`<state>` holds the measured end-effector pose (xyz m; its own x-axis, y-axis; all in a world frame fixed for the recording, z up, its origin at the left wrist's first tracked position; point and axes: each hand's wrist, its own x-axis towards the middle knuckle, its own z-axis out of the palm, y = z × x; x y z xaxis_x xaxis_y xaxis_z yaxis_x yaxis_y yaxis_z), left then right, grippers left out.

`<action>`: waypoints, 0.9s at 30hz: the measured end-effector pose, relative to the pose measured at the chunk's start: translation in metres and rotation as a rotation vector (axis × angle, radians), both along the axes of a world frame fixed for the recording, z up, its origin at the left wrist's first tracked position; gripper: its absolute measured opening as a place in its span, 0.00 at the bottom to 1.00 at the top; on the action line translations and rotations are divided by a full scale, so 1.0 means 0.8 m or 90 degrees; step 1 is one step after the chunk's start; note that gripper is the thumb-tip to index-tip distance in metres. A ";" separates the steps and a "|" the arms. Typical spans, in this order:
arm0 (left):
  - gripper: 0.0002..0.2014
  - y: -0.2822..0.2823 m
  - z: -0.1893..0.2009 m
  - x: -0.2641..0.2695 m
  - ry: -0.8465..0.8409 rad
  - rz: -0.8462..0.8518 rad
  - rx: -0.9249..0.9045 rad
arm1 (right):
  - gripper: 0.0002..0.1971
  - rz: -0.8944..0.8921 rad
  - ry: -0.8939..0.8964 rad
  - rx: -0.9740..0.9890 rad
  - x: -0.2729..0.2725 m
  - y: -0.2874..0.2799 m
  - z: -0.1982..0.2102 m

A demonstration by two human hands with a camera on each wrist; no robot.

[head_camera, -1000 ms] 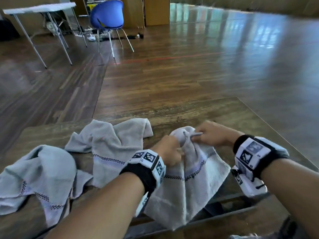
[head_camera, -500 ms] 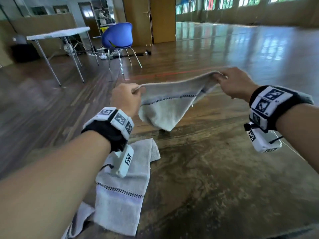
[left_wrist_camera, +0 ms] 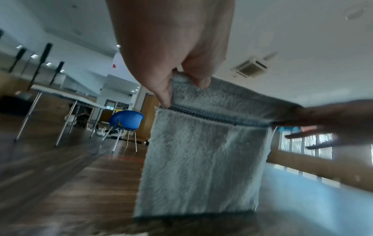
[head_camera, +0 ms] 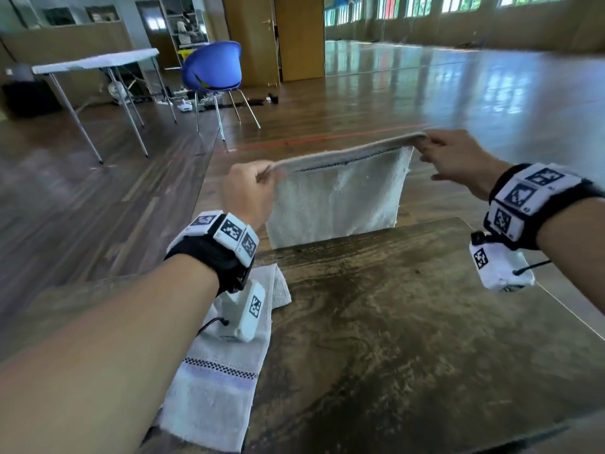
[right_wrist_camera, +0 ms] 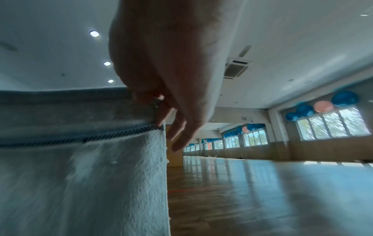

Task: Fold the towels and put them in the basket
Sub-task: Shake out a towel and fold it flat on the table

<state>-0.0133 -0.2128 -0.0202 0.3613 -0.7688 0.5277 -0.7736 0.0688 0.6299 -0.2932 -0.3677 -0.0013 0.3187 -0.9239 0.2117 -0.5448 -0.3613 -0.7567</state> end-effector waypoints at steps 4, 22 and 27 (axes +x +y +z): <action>0.13 0.021 -0.039 -0.007 -0.114 -0.002 0.271 | 0.17 0.081 0.227 0.019 -0.032 0.015 -0.053; 0.21 0.187 -0.084 -0.040 0.013 -0.135 0.280 | 0.17 0.072 0.112 0.071 -0.139 0.211 -0.095; 0.16 0.219 -0.060 -0.048 0.104 -0.193 0.370 | 0.16 0.102 0.112 0.193 -0.166 0.263 -0.064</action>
<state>-0.0520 -0.0374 -0.0680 0.1247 -0.9912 -0.0449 -0.6656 -0.1172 0.7371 -0.4263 -0.1574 -0.0526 0.4713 -0.8716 -0.1348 -0.6311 -0.2266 -0.7418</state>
